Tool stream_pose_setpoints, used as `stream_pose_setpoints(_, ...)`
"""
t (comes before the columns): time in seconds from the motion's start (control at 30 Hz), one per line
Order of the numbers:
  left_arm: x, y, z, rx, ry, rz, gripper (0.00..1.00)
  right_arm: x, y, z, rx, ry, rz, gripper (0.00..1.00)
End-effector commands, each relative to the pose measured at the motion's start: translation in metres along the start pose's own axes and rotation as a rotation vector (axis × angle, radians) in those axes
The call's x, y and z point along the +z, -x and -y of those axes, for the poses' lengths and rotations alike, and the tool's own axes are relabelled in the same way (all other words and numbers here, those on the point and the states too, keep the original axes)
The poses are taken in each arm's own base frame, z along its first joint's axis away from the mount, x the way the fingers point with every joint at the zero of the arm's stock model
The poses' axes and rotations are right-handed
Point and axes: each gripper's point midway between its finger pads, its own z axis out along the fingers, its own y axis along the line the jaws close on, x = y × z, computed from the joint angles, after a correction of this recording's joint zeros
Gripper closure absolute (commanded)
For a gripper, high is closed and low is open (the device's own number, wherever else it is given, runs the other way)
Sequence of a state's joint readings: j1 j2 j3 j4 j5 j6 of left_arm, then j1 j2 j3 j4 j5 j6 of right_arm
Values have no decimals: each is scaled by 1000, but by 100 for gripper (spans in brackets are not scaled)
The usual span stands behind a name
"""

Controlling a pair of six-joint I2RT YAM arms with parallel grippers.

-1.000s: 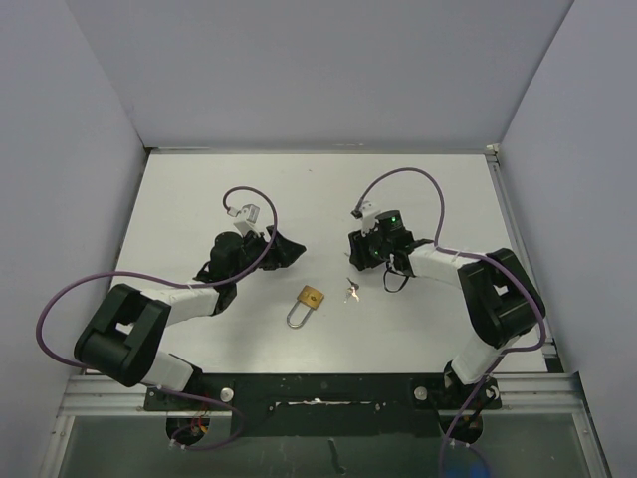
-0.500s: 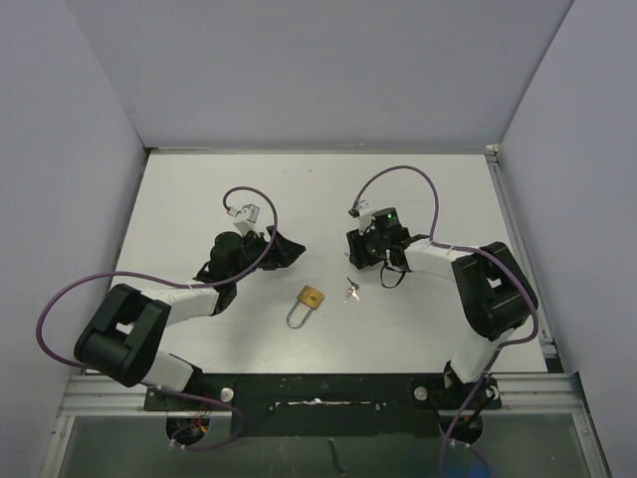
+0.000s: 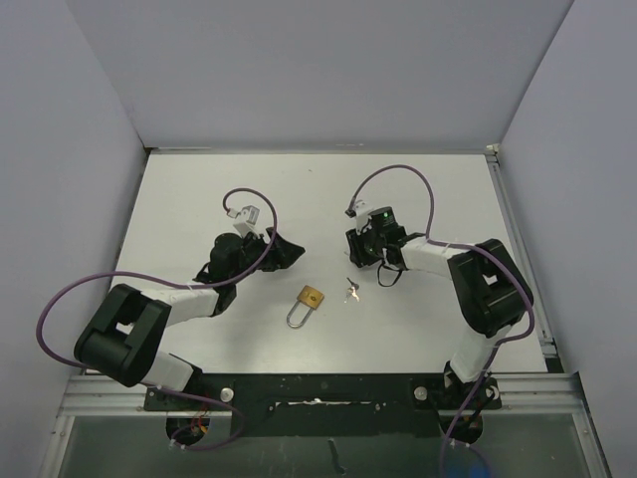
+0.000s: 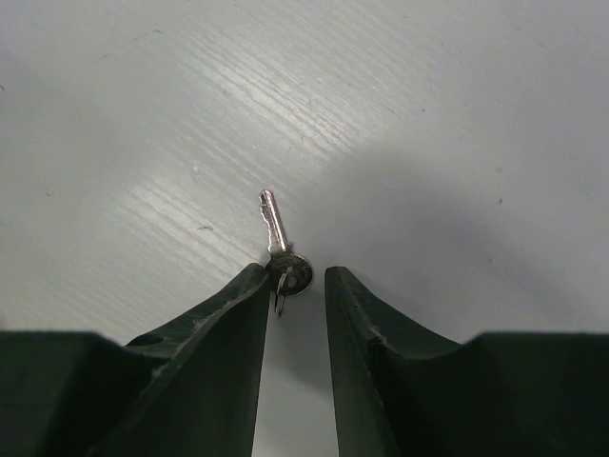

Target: Unlock with the key

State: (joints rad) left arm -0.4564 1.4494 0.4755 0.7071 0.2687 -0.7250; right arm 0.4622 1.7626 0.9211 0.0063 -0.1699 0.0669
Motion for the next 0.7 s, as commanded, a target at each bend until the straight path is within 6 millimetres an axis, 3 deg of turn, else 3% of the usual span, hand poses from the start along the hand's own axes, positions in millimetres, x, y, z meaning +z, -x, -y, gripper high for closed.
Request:
stream_pose_setpoints(0.0,-2,17,10,24,-38,62,32,3,11,-3,-21,-7,18,71)
stream_pose_setpoints(0.37,-2,13,7,19,-36,56,32,-1,15,3,-27,-56,45,99)
stream_pose_setpoints(0.67,-1,16,11,20,-46,58,32,-22,41,5,-71,-93,157,100)
